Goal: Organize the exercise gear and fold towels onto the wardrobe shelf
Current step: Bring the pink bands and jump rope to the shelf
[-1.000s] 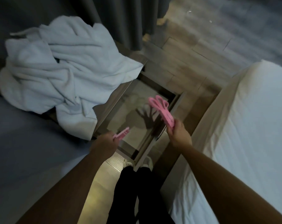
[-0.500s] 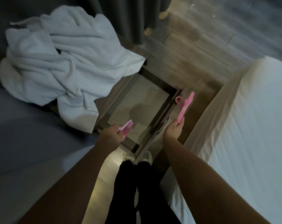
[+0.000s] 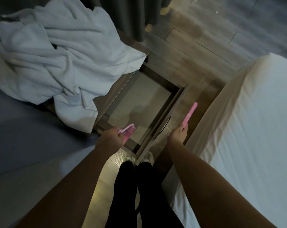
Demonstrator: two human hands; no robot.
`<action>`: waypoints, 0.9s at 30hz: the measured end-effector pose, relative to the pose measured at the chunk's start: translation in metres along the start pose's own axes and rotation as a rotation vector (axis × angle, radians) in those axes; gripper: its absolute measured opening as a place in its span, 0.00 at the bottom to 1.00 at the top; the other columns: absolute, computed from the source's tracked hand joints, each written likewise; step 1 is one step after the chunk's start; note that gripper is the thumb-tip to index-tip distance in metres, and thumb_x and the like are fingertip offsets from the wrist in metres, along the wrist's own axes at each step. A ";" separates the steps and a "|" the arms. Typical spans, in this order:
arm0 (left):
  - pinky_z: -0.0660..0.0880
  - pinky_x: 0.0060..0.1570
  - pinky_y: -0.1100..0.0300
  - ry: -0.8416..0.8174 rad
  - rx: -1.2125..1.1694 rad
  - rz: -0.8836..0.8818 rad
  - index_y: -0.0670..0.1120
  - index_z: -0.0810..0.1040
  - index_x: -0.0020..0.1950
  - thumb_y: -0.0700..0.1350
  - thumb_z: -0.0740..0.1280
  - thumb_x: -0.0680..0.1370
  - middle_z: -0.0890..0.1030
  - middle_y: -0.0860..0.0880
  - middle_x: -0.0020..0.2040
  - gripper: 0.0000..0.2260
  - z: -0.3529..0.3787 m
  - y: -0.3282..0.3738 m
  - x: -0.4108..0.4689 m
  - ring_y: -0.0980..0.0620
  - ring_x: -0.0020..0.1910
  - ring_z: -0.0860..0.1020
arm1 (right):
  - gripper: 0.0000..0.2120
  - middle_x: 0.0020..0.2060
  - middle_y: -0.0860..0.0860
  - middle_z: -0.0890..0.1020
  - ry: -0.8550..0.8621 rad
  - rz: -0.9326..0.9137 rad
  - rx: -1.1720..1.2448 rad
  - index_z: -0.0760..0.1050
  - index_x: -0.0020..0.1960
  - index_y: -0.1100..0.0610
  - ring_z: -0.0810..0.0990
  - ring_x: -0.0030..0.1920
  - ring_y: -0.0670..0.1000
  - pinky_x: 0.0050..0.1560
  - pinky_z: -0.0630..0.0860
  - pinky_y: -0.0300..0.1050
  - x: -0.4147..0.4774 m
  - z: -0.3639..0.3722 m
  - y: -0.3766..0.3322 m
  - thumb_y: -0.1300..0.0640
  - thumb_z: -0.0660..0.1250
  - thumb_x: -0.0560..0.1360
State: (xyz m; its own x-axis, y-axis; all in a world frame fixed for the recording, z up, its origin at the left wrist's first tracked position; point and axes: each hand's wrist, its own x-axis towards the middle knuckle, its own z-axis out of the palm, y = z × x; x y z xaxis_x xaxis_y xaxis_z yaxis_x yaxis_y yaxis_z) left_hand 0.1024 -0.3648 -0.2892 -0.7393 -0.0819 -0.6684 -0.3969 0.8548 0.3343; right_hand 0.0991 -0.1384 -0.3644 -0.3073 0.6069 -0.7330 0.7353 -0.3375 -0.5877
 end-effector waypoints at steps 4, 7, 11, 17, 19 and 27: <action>0.72 0.43 0.55 0.014 0.046 0.018 0.47 0.72 0.46 0.47 0.58 0.82 0.72 0.54 0.32 0.08 0.002 -0.001 -0.003 0.50 0.37 0.73 | 0.20 0.41 0.53 0.73 -0.232 0.152 -0.032 0.64 0.72 0.54 0.71 0.35 0.49 0.32 0.71 0.42 0.006 0.001 0.005 0.48 0.51 0.84; 0.72 0.42 0.55 0.024 0.051 0.022 0.46 0.73 0.45 0.47 0.59 0.81 0.72 0.53 0.33 0.08 0.003 -0.005 -0.004 0.50 0.36 0.73 | 0.16 0.39 0.53 0.73 -0.324 0.258 -0.054 0.66 0.65 0.55 0.70 0.33 0.48 0.29 0.69 0.41 0.008 0.004 0.003 0.49 0.53 0.82; 0.65 0.31 0.62 0.029 0.003 0.032 0.47 0.71 0.43 0.45 0.58 0.82 0.73 0.53 0.33 0.08 -0.002 -0.013 -0.007 0.54 0.32 0.72 | 0.11 0.37 0.52 0.71 -0.392 0.255 -0.088 0.68 0.57 0.56 0.69 0.31 0.47 0.28 0.68 0.39 0.010 0.004 -0.002 0.50 0.53 0.82; 0.74 0.43 0.55 -0.014 0.019 -0.006 0.44 0.73 0.46 0.47 0.58 0.82 0.79 0.47 0.42 0.09 -0.021 -0.021 -0.011 0.46 0.42 0.77 | 0.16 0.35 0.51 0.70 -0.524 0.258 -0.118 0.69 0.58 0.59 0.68 0.31 0.46 0.27 0.67 0.39 0.000 0.020 -0.017 0.47 0.51 0.83; 0.77 0.47 0.50 -0.058 0.017 -0.007 0.41 0.75 0.47 0.46 0.57 0.82 0.80 0.44 0.43 0.12 -0.030 -0.023 -0.013 0.44 0.43 0.79 | 0.19 0.34 0.51 0.69 -0.572 0.244 -0.122 0.69 0.57 0.59 0.66 0.30 0.46 0.26 0.66 0.38 -0.006 0.031 -0.024 0.46 0.49 0.84; 0.68 0.41 0.57 -0.091 0.053 -0.129 0.43 0.73 0.44 0.45 0.60 0.81 0.75 0.46 0.42 0.09 -0.040 -0.047 -0.019 0.47 0.42 0.74 | 0.23 0.30 0.51 0.69 -0.696 0.215 -0.127 0.69 0.49 0.59 0.64 0.28 0.46 0.25 0.62 0.37 -0.034 0.077 -0.038 0.42 0.46 0.84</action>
State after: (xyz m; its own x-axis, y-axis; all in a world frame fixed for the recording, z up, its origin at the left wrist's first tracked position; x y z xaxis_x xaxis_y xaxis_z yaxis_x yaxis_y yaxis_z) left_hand 0.1131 -0.4236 -0.2658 -0.6304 -0.1479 -0.7621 -0.4547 0.8660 0.2080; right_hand 0.0353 -0.2020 -0.3436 -0.4290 -0.0740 -0.9003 0.8740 -0.2859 -0.3930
